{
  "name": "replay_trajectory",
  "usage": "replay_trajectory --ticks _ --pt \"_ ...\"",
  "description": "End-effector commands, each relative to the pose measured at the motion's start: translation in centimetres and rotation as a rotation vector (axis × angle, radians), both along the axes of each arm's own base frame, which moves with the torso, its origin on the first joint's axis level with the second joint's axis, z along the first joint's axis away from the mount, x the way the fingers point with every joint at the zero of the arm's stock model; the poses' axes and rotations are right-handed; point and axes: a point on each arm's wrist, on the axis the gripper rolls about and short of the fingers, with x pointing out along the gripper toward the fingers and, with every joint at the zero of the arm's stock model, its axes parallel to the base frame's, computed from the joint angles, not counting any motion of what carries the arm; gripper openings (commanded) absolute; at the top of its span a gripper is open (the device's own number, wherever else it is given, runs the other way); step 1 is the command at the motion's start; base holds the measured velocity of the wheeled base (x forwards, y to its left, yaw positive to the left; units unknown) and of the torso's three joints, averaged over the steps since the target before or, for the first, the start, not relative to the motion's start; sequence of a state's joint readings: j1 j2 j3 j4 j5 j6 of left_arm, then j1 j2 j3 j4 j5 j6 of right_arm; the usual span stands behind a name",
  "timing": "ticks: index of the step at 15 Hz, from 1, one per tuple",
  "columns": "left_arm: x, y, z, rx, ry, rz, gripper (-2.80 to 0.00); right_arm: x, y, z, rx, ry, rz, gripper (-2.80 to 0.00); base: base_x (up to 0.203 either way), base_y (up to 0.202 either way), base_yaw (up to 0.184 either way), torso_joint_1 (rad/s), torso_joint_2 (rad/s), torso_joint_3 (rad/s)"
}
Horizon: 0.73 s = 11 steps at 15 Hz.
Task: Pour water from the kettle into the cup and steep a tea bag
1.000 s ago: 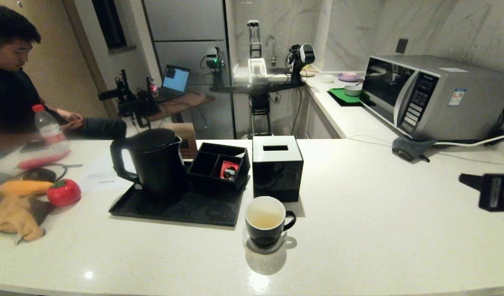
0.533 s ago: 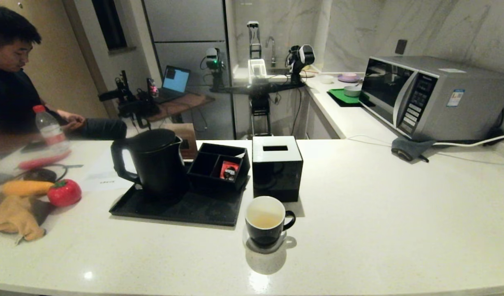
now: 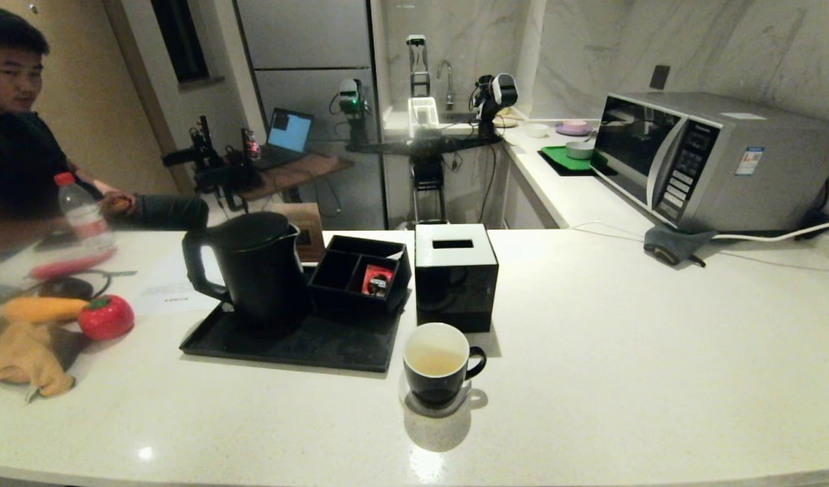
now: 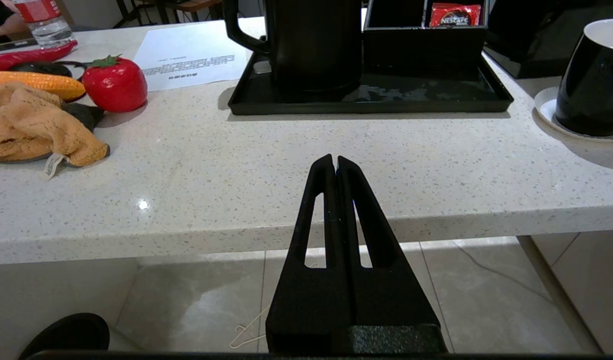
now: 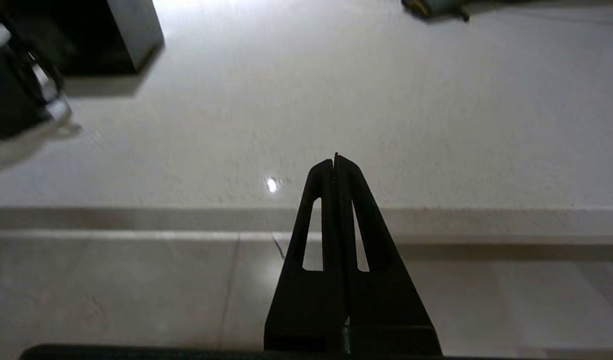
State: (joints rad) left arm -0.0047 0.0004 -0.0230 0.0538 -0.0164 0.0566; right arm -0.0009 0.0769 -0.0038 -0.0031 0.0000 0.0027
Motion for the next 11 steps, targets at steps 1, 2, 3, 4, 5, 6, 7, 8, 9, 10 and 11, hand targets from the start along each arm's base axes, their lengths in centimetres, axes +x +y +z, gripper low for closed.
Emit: replay_trajectory --ticks 1,2,3,4,5,6,7,8,9,10,11 --pt "0.00 0.00 0.00 0.000 0.000 0.000 -2.80 -0.57 -0.02 -0.25 0.018 -0.075 0.003 -2.80 0.000 0.000 0.000 0.000 0.00 0.000" --pt "0.00 0.00 0.00 0.000 -0.001 0.000 -2.80 -0.57 -0.02 -0.25 0.017 -0.075 0.003 -2.80 0.000 0.000 0.000 0.000 0.00 0.000" --pt "0.00 0.00 0.00 0.000 -0.001 0.000 -2.80 -0.57 -0.02 -0.25 0.017 -0.075 0.003 -2.80 0.000 0.000 0.000 0.000 0.00 0.000" --pt "0.00 0.00 0.00 0.000 0.000 0.000 -2.80 -0.57 -0.02 -0.25 0.019 -0.075 0.003 -2.80 0.000 0.000 0.000 0.000 0.00 0.000" --pt "0.00 0.00 0.00 0.000 -0.001 0.000 -2.80 -0.57 -0.07 -0.24 0.029 -0.075 -0.020 -2.80 0.000 0.000 0.000 0.000 0.00 0.000" --pt "0.00 0.00 0.00 0.000 -0.001 0.000 -2.80 -0.57 -0.16 -0.20 0.080 -0.082 -0.063 -2.80 0.000 0.000 0.000 0.000 0.00 0.000" --pt "0.00 0.00 0.00 0.000 0.000 0.000 -2.80 -0.59 -0.17 -0.16 0.097 -0.084 -0.068 -2.80 0.000 0.000 0.000 0.000 0.00 0.000" --pt "0.00 0.00 0.00 0.000 -0.001 0.000 -2.80 -0.59 -0.17 -0.16 0.097 -0.084 -0.068 -2.80 0.000 0.000 0.000 0.000 0.00 0.000" --pt "0.00 0.00 -0.01 0.000 0.001 0.000 -2.80 -0.58 -0.17 -0.18 0.094 -0.084 -0.069 -2.80 0.000 0.000 0.000 0.000 0.00 0.000" --pt "0.00 0.00 0.00 0.000 -0.001 0.000 -2.80 -0.57 -0.17 -0.18 0.074 -0.083 -0.068 -2.80 0.000 0.000 0.000 0.000 0.00 0.000" --pt "0.00 0.00 0.00 0.000 -0.001 0.000 -2.80 -0.57 -0.17 -0.19 0.068 -0.082 -0.067 -2.80 0.000 0.000 0.000 0.000 0.00 0.000"
